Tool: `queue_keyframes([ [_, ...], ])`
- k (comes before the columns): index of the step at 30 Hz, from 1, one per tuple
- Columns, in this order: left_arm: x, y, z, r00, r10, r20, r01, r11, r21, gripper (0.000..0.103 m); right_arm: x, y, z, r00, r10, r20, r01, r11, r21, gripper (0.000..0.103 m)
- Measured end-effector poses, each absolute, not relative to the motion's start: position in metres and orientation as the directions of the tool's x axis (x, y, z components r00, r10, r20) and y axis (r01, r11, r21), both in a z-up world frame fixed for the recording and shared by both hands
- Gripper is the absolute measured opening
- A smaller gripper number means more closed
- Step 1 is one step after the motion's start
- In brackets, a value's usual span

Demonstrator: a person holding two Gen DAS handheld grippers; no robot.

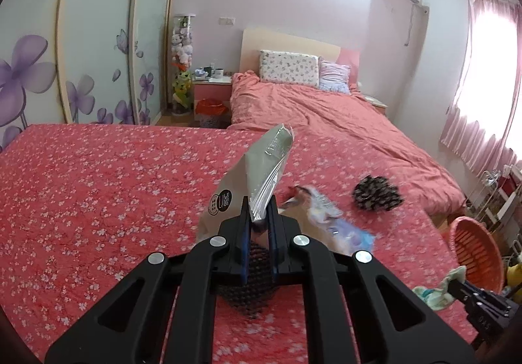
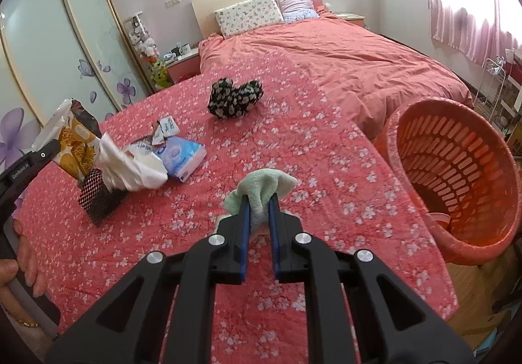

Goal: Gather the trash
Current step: 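Carry the cloth and paper bag over the orange basket and open both tools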

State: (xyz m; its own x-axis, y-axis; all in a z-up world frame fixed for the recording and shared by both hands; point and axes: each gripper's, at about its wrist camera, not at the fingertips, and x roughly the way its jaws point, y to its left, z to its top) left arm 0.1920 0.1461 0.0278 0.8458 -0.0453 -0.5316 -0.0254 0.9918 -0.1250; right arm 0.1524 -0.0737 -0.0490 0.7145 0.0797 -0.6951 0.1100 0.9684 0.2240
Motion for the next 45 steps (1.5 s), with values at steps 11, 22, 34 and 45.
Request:
queue_keyframes([
  [11,0.163,0.085,0.070,0.864,-0.130,-0.487,0.075,0.989,-0.130,0.009,0.114,-0.111,-0.022,0.748,0.023,-0.663,0.174,0.958,0.230,0.012],
  [22,0.149,0.009,0.071,0.826,-0.303,-0.476,0.245,0.953,-0.181,0.009,0.081,-0.179,-0.020,0.755,-0.071,-0.652,0.294,0.925,0.239,0.012],
  [34,0.147,-0.095,0.027,0.693,-0.486,-0.532,0.431,0.871,-0.234,0.009,0.063,-0.263,-0.037,0.742,-0.152,-0.652,0.417,0.867,0.272,0.012],
  [45,0.151,-0.157,0.009,0.608,-0.582,-0.540,0.530,0.804,-0.269,0.009,0.069,-0.316,-0.049,0.752,-0.189,-0.631,0.465,0.831,0.306,0.012],
])
